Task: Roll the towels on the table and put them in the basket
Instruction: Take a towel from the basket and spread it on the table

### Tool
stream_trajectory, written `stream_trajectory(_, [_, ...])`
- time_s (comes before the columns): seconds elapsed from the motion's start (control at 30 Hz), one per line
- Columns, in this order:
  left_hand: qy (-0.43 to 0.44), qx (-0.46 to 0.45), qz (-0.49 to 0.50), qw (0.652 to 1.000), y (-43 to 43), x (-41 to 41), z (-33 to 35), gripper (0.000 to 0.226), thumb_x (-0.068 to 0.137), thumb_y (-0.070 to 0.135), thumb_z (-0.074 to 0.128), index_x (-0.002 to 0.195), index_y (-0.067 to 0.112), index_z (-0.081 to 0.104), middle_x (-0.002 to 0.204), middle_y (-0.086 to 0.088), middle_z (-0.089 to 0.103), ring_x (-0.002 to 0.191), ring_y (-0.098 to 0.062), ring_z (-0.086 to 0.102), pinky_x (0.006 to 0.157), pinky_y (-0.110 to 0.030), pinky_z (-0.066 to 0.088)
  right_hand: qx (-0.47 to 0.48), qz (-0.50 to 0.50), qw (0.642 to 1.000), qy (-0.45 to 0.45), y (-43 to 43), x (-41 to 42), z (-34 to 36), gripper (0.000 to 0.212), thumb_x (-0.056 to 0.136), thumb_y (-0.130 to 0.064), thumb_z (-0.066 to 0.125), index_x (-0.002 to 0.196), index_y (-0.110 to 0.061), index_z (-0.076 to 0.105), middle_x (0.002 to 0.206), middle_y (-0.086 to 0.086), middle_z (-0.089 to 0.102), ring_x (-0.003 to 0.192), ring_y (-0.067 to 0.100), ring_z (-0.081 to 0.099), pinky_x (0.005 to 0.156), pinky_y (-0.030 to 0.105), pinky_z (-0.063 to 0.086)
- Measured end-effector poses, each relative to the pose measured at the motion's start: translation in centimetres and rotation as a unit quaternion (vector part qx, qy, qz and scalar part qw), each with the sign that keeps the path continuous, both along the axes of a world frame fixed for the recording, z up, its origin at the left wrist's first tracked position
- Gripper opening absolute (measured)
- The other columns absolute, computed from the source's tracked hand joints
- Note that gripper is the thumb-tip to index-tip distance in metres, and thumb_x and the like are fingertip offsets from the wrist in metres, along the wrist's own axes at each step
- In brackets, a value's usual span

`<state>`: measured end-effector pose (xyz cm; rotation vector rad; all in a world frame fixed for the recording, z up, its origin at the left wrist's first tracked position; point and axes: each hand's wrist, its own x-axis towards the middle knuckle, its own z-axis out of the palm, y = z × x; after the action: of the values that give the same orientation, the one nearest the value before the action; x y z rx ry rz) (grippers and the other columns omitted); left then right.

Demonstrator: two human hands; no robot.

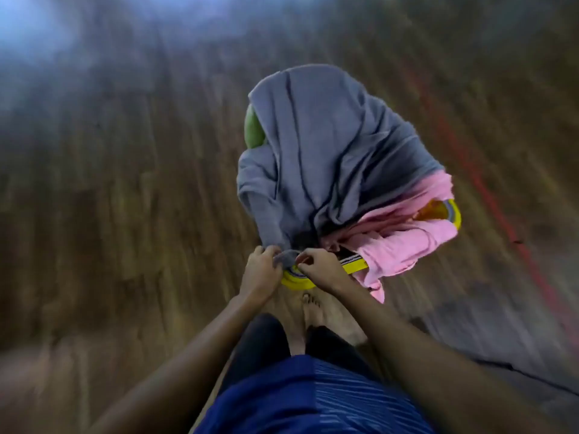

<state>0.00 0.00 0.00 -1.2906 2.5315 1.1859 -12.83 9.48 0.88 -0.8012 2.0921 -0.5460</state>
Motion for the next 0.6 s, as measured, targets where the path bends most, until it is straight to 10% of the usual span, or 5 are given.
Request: stream_trajectory(0.6, [-0.057,-0.037,0.022,0.997,-0.3,-1.6,0.0,0.012,0.088,0.014,0.054,0.097,0.01,0.06,0.101,-0.012,0.06,0.097,-0.032,0.05,0.076,-0.035,0.031,0.075,0.147,0.986,0.031,-3.2,-1.9,-4.7,0.043,0.079,-0.016,0.058,0.123,-0.018,0.058,0.114,0.017,0.055,0.107,0.04,0.053,0.094,0.045,0.045])
